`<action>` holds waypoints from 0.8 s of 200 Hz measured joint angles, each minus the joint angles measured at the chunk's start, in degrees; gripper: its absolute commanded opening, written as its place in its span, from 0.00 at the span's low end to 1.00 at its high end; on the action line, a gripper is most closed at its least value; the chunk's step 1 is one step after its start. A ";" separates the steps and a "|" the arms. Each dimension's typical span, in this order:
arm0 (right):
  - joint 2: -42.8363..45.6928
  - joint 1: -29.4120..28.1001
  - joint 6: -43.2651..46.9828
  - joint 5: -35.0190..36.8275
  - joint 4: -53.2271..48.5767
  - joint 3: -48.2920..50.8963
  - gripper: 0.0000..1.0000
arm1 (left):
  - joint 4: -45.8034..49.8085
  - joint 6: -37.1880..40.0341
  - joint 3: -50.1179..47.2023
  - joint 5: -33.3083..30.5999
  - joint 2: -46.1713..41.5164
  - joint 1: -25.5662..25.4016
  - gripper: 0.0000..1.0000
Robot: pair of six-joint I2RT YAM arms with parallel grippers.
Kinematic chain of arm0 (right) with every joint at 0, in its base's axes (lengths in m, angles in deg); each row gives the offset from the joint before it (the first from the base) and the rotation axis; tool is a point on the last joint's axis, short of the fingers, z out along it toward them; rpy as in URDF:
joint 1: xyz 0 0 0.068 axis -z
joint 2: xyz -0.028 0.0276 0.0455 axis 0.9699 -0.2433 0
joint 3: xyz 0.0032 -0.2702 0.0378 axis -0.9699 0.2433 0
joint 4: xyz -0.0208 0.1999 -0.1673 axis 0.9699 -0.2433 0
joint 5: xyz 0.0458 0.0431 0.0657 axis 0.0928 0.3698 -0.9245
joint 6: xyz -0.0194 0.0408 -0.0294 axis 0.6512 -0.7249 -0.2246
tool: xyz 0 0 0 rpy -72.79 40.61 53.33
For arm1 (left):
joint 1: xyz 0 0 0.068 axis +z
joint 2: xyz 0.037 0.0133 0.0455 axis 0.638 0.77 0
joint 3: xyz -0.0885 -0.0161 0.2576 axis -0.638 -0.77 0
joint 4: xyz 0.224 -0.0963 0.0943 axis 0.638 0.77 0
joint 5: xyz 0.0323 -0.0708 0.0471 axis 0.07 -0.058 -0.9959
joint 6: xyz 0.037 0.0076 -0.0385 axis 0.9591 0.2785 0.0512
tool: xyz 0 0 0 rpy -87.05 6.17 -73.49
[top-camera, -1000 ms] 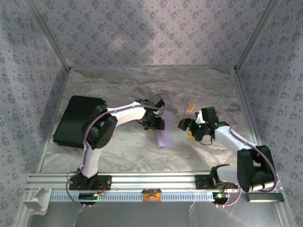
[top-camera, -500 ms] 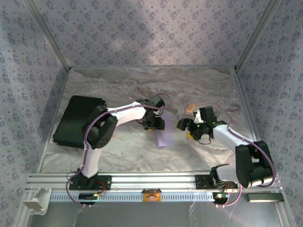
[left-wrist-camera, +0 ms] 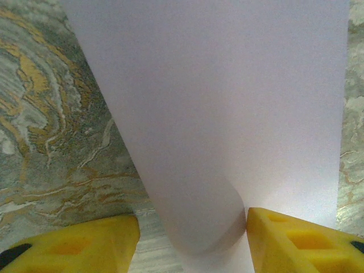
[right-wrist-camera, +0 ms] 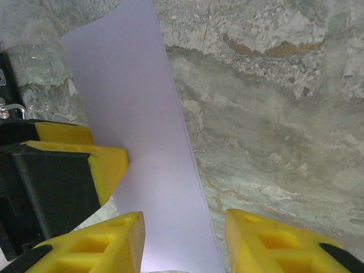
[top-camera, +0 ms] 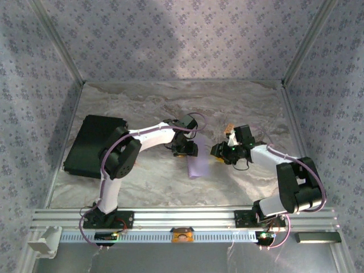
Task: Fold a paper plane with a square sheet of paper (pick it up from the middle)
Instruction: Hold the square sheet of paper at the center of the table.
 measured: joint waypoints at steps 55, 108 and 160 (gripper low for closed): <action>-0.76 0.00 -0.20 0.00 0.00 -0.42 0.39 | 0.66 0.42 0.63 0.00 0.37 0.07 0.56; -2.16 -1.27 -0.39 -0.68 0.74 -1.77 0.16 | 0.68 0.39 0.66 0.02 0.42 0.11 0.56; -7.72 -3.82 -0.39 -1.81 2.67 -4.98 0.01 | 0.68 0.39 0.66 0.02 0.42 0.11 0.56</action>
